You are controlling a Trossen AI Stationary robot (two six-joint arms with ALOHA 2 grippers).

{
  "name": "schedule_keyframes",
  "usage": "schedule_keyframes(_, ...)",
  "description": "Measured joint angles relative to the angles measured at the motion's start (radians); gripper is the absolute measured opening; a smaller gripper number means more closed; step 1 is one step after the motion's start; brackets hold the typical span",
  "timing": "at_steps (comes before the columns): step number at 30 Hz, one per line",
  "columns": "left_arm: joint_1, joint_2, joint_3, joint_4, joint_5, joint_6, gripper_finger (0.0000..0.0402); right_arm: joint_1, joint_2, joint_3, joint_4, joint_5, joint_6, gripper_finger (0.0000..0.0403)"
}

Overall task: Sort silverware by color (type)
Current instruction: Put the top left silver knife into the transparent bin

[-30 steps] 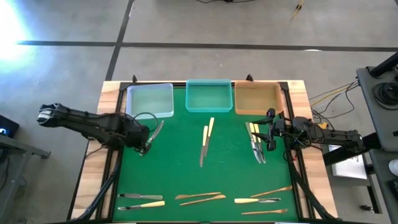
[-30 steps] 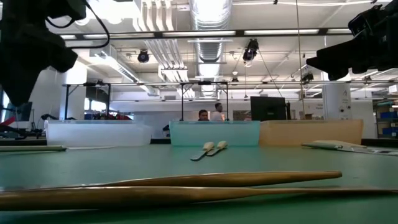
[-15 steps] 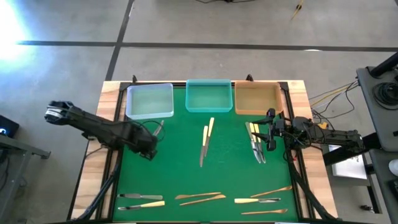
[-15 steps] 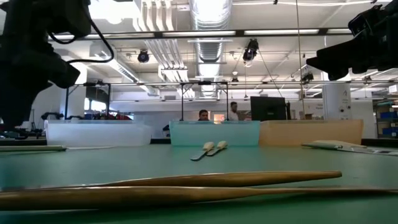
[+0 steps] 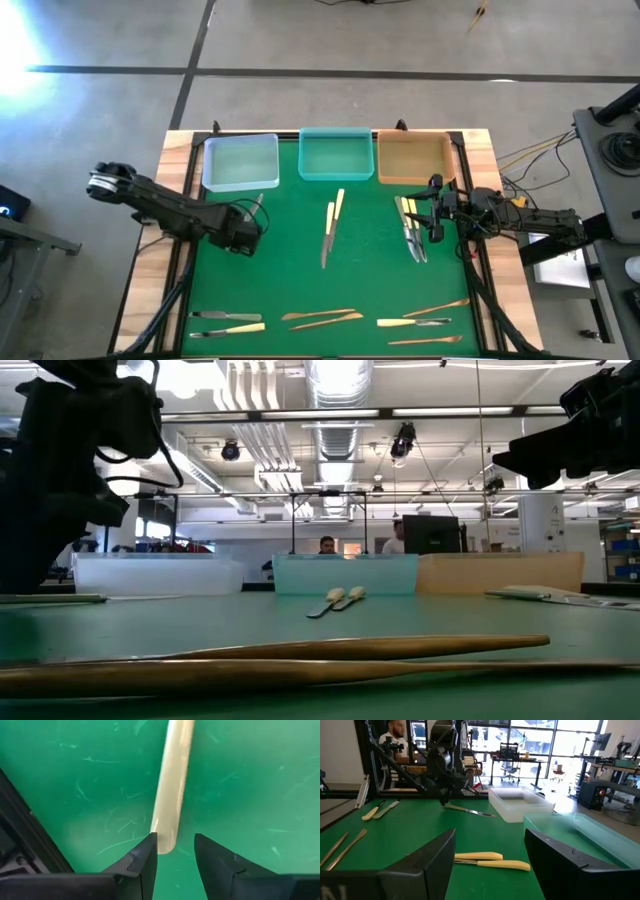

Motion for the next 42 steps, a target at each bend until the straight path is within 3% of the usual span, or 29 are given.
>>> schedule_keyframes(18, 0.000, 0.142, 0.001, 0.016, 0.012, -0.010, 0.0110, 0.000, 0.000, 0.000, 0.000, 0.000, 0.000, 0.0231)
schedule_keyframes(24, 0.000, 0.142, -0.001, 0.023, 0.011, -0.008, 0.0052, 0.000, 0.000, 0.000, 0.000, 0.000, 0.000, 0.0231)
schedule_keyframes(32, 0.000, 0.138, 0.002, 0.022, 0.015, 0.015, 0.0052, 0.000, 0.000, 0.000, 0.000, 0.000, 0.000, 0.0231)
schedule_keyframes(42, -0.004, 0.094, 0.129, 0.035, -0.007, 0.080, 0.0052, 0.000, 0.000, 0.000, 0.000, 0.000, 0.000, 0.0231)
